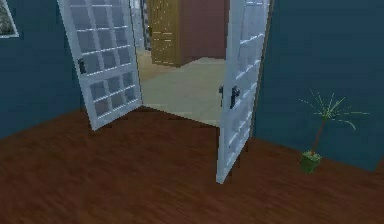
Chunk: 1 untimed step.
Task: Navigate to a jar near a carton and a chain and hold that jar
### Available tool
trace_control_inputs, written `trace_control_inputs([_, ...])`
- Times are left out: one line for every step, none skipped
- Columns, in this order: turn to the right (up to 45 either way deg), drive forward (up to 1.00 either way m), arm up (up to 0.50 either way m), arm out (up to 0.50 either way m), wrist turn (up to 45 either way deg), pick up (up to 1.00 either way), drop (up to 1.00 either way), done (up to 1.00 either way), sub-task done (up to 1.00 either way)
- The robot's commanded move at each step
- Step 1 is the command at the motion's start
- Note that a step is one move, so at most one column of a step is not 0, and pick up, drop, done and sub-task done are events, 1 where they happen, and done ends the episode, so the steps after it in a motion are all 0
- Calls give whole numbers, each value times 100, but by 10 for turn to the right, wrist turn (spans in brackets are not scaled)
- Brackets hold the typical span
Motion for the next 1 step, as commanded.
trace_control_inputs([-450, 0, 0, 0, 0, 0, 0, 0, 0])
